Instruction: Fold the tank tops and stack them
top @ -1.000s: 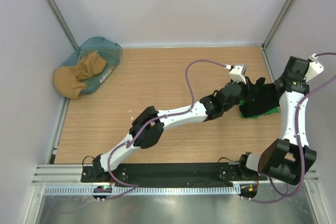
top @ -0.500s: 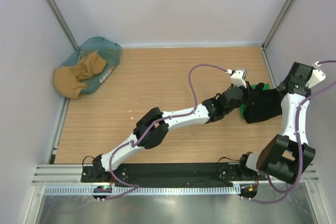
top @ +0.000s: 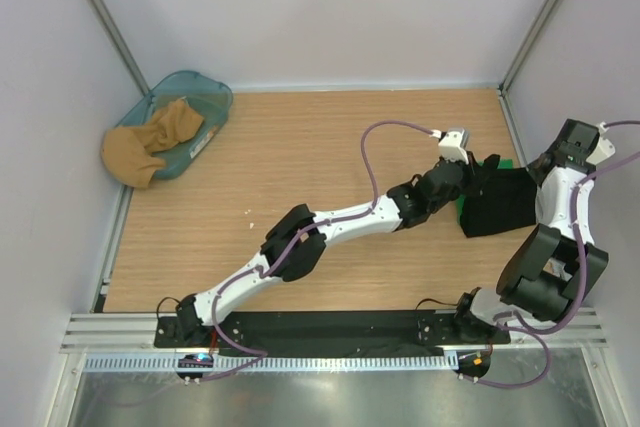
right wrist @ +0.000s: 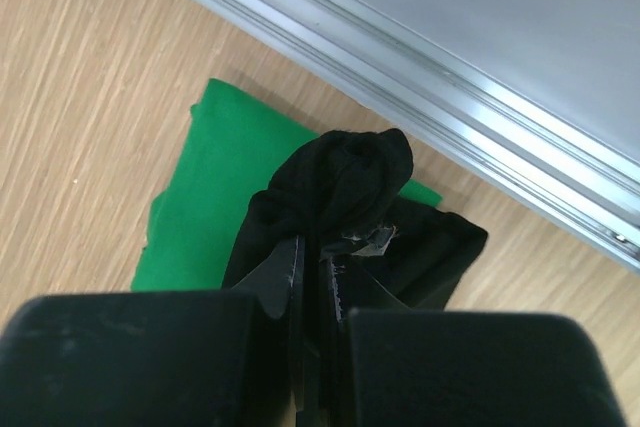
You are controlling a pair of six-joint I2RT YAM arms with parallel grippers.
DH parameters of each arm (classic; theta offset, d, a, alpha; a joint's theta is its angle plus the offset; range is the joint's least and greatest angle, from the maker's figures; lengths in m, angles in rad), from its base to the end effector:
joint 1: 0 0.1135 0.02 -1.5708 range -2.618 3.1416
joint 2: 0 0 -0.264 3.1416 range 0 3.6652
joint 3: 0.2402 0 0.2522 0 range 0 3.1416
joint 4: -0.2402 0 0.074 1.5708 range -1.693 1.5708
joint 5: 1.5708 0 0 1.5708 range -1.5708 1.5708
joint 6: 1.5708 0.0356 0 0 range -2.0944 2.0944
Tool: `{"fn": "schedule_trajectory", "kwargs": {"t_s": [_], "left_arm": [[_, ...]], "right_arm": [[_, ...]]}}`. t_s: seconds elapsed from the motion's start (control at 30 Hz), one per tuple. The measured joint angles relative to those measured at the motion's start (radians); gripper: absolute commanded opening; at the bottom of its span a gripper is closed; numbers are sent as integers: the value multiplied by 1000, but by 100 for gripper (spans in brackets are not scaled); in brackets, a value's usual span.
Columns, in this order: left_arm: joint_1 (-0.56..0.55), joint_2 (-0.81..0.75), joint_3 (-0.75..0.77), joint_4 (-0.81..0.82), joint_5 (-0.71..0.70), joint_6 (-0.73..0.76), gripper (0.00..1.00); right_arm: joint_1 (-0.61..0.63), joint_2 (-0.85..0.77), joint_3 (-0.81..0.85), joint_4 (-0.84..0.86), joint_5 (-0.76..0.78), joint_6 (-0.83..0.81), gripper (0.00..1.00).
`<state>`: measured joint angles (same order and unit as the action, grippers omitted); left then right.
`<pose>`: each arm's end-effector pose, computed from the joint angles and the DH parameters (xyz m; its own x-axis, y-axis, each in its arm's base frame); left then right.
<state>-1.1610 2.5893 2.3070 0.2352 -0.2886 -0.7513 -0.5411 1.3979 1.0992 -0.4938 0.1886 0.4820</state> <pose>0.2502 -0.5506 0.2363 -0.5366 -0.4071 -0.7391 0.5470 0.4992 -0.6720 0.2562 -0.1617 0.2812 -0.2540 0.6839 -0.6840 0.8312 0.5159 0.2071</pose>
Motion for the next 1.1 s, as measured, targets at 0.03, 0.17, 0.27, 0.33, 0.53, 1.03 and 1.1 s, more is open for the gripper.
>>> {"fn": "schedule_trajectory", "kwargs": {"t_s": [0.03,0.17,0.27,0.33,0.53,1.03,1.1], "left_arm": [[4,1,0,0,0,0,0],[22,2,0,0,0,0,0],[36,3,2,0,1,-1,0],[46,13,18,4,5,-2,0],[93,98,94,69,30,-5,9],[252,204,34,93,-14,12,88],[252,117,-43,61,-23,51,92]], "right_arm": [[0,13,9,2,-12,3,1],[0,43,27,15,-55,16,2],[1,65,47,20,-88,23,2],[3,89,63,32,-110,28,5],[36,254,159,103,-203,50,11],[97,530,402,127,-182,45,86],[113,483,402,112,-179,32,88]]}}
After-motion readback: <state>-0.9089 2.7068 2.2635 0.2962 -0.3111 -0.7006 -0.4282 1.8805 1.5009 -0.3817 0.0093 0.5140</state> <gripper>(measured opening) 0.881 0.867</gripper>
